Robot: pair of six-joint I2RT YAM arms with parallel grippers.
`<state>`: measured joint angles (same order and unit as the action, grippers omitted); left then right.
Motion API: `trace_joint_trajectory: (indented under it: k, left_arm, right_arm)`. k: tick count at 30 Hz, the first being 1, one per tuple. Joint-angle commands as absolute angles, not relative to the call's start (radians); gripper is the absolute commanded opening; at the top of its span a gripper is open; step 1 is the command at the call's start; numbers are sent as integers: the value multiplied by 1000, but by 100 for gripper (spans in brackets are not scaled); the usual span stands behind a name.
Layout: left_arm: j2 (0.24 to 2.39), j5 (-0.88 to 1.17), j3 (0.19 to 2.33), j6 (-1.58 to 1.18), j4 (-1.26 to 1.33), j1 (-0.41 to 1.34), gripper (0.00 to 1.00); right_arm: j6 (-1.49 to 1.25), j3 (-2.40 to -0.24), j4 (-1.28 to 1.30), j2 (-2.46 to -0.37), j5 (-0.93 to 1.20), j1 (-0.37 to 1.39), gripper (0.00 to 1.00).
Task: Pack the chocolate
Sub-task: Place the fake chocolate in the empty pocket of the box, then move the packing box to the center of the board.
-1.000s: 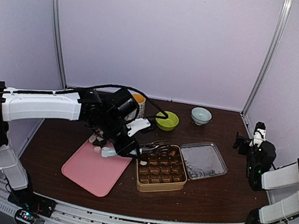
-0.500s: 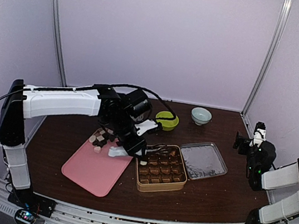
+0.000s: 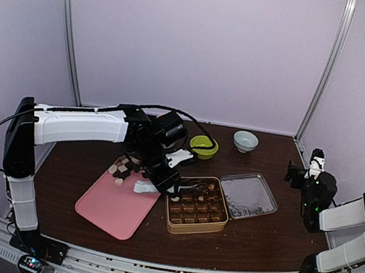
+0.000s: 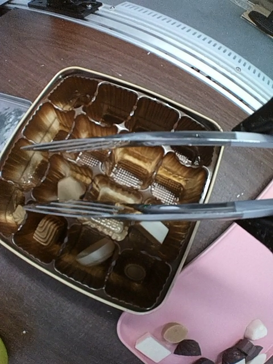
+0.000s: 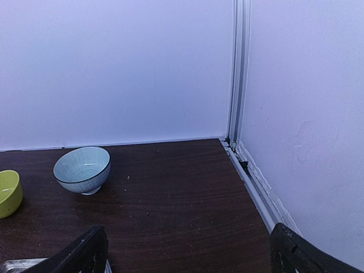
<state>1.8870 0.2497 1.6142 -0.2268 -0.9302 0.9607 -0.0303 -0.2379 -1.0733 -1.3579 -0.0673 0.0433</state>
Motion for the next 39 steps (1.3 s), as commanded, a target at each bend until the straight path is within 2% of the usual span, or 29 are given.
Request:
trace_joint_trajectory:
  k: [1,4,10,17,21,26,32,39]
  left_arm:
    - [1878,269,1638,-233,-922,954,41]
    - [1879,266,1639,-235,-923,954,43]
    - [1793,158,1643,-287,-919,939,37]
    - [1668,174,1578,-356,-910,795,33]
    - [1672,169,1591,-344,-985,747,28]
    - [1777,223,1731,-275,-1030,707,26]
    - [2049,220,1977,-193,-1149,718,14]
    - [2123,216,1990,-155,-1175,752,14]
  right_arm:
    - [-31,-247,-1095,-1360,-66,37,100]
    - [-32,-246,-1095,-1360,-66,37,100]
    - [-32,-247,-1095,-1359,-66,37,100]
    - [-32,-247,-1094,-1359,-65,37,100]
    - [-32,-246,-1095,-1358,-66,37,100]
    - [-32,-247,-1095,-1359,-66,37,100]
    - [-33,-246,-1095,-1360,-66,37,100]
    - [-32,-246,-1095,-1359,-66,37,100]
